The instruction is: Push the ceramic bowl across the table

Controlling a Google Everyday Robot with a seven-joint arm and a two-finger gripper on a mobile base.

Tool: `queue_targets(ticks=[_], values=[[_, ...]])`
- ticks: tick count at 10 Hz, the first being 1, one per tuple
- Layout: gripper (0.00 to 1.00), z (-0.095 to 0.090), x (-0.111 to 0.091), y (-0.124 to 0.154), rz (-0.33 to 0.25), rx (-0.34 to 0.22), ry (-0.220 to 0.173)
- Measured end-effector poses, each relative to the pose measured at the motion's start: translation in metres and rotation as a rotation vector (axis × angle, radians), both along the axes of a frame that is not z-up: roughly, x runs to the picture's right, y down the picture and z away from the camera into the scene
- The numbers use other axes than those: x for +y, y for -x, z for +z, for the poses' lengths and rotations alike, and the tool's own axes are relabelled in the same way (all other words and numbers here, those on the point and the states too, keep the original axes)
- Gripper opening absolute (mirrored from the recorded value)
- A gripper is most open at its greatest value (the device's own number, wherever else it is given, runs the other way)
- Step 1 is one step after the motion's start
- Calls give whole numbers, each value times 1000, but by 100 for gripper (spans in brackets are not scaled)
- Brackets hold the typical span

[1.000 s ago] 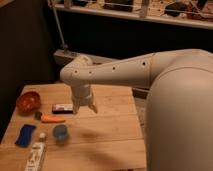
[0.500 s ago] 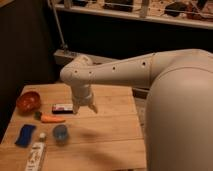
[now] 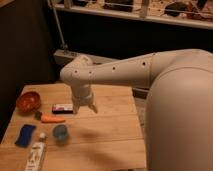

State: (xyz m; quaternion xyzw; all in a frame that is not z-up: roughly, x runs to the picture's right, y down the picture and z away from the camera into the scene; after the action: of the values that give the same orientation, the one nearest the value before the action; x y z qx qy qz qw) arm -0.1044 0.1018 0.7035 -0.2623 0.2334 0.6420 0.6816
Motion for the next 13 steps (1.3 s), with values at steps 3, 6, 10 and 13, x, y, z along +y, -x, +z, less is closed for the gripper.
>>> queue_targets(ticks=[3,6,10,13], values=[[65,0,0,0,0,0,0],[65,0,0,0,0,0,0],[65,24,-28,-5,-24,-1,-100],[65,70,-73,-9,-72,-14,-199]])
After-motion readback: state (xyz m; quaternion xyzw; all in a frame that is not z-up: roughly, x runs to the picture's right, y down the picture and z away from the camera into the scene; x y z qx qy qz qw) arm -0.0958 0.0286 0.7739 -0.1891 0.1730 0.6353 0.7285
